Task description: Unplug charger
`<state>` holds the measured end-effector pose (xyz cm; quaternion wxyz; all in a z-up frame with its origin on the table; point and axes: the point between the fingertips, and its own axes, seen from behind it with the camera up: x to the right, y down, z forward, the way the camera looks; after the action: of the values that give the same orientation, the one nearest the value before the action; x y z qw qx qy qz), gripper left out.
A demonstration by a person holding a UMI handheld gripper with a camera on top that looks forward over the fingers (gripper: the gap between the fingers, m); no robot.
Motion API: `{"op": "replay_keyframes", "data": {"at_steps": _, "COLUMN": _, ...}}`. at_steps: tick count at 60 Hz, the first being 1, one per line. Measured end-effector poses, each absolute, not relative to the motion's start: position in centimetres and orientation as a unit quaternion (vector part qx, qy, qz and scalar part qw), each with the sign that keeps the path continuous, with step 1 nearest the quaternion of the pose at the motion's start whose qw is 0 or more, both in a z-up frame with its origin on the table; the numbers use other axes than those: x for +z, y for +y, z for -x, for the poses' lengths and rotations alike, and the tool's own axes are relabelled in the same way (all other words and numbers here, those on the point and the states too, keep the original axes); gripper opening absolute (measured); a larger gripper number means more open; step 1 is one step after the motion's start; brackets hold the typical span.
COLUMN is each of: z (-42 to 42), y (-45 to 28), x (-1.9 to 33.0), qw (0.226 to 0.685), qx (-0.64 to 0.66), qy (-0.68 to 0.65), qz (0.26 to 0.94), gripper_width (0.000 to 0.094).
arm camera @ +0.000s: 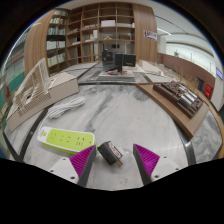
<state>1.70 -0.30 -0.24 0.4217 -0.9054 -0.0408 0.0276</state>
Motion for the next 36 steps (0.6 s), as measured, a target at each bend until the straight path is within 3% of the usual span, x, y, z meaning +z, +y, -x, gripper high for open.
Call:
{"op": "replay_keyframes", "data": {"at_steps": 14, "z": -1.8, "y": -5.7, "x": 4.1, "qw": 0.439, "qx": 0.051, "qy": -0.044, "qz": 0.896, "gripper_width": 0.0828}}
{"op": "replay_keyframes", "data": {"at_steps": 29, "z": 0.1, "y": -14.3, "x": 11.8, "qw": 0.520, "qx": 0.064, "qy": -0.067, "qz": 0.849, "gripper_width": 0.0827}}
{"op": "replay_keyframes", "data": {"at_steps": 36, "z": 1.2, "y": -17.2, "x": 13.6, "qw": 0.529, "qx": 0.103, "qy": -0.050, "qz": 0.841, "gripper_width": 0.0818}}
